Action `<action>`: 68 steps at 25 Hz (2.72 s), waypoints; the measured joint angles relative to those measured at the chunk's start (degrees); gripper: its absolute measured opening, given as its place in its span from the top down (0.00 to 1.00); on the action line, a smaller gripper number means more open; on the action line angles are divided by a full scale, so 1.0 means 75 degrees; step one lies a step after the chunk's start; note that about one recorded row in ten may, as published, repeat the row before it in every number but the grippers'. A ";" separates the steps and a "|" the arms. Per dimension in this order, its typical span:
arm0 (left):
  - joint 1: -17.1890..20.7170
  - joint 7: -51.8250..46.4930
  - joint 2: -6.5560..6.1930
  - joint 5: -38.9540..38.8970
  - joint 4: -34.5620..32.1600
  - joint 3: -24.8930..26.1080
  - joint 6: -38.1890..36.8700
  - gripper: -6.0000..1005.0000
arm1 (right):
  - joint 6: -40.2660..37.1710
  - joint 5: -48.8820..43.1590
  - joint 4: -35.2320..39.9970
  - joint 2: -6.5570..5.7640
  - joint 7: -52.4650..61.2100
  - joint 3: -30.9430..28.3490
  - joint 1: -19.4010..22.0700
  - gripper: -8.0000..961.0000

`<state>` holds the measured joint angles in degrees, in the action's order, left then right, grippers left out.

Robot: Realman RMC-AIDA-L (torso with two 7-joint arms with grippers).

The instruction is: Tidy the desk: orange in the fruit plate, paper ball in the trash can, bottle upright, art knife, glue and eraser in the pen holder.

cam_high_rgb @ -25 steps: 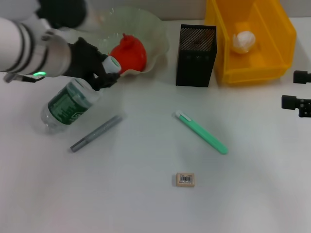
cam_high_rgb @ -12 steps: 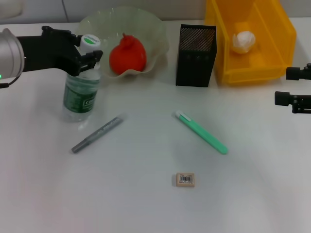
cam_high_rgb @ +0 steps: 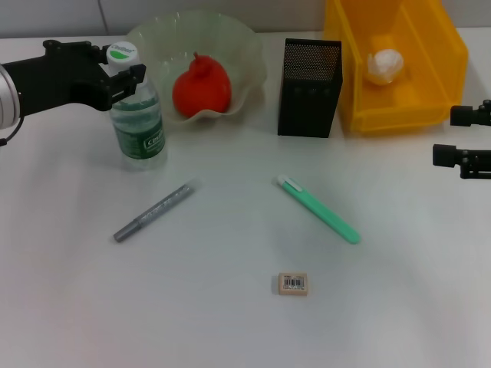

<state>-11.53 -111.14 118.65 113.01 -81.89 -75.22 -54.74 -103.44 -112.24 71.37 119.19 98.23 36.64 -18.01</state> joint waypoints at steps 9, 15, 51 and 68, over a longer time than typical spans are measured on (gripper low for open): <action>0.0002 0.0397 -0.0004 -0.0727 0.0564 0.0058 0.0309 0.56 | 0.0000 -0.0001 -0.0177 -0.0019 -0.0028 0.0002 -0.0001 0.15; 0.0015 0.0780 -0.0021 -0.1124 0.0765 0.0087 0.0249 0.54 | 0.0000 -0.0007 -0.0177 -0.0017 -0.0041 0.0001 -0.0013 0.15; 0.0183 0.3611 -0.0089 -0.2623 0.2591 0.4586 -0.5697 0.20 | -0.0205 -0.2246 0.3192 -0.0012 0.3575 0.3252 -0.0905 0.15; 0.0403 0.5025 -0.0483 -0.2405 0.4448 0.5130 -0.6569 0.20 | 0.2160 -0.4887 -0.2473 0.0052 0.7061 0.5496 -0.5315 0.15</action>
<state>-8.51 -73.45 115.03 94.98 -48.54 -36.74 -104.01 -87.24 -148.90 52.82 119.58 151.18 77.86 -57.87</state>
